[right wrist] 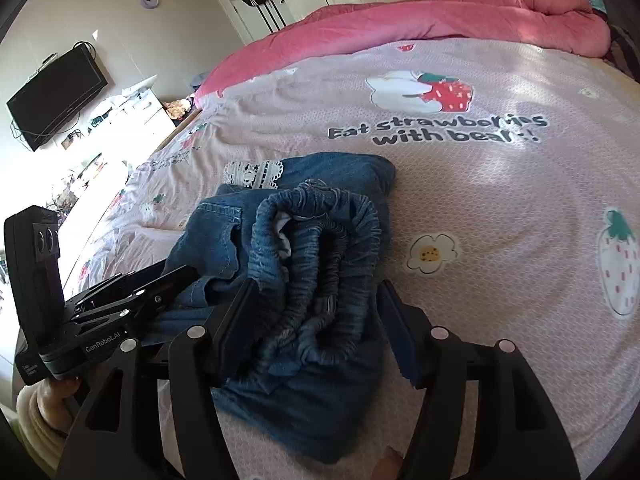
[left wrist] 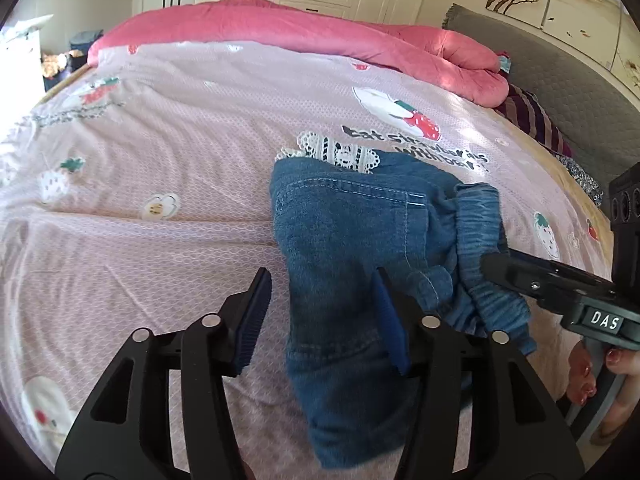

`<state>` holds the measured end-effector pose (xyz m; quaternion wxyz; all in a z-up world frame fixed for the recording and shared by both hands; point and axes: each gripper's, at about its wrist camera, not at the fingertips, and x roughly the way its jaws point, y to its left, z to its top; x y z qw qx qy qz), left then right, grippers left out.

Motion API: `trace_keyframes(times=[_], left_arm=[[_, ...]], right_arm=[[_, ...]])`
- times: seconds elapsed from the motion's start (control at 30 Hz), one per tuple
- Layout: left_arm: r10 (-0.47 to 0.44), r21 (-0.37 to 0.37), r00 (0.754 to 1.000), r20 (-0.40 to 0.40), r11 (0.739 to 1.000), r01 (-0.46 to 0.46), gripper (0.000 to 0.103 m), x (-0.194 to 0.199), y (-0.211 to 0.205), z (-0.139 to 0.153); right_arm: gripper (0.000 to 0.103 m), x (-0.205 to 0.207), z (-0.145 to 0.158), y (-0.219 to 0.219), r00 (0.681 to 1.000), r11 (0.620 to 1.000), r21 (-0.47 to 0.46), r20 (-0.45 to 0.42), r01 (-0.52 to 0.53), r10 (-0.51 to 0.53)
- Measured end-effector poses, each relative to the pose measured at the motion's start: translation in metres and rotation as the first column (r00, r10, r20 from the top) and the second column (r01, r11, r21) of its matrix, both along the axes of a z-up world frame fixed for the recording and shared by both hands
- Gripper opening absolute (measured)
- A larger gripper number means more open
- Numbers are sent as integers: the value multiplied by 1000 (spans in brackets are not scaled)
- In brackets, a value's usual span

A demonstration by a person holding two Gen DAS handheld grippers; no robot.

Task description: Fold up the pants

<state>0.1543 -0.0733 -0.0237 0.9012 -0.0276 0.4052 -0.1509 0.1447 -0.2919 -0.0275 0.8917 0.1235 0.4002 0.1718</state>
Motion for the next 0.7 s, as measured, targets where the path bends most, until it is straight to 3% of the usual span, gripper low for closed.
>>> trace_keyframes(times=[0.3, 0.5, 0.7], left_arm=[[3, -2, 999, 54, 1000, -3, 58, -29, 6, 23], [9, -7, 996, 87, 1000, -9, 69, -51, 12, 39], [20, -9, 993, 120, 1000, -19, 82, -78, 18, 53]], right_arm=[[74, -40, 27, -2, 996, 998, -68, 94, 10, -3], [84, -71, 49, 5, 981, 990, -140, 192, 23, 5], [93, -99, 70, 8, 964, 987, -154, 264, 36, 6]])
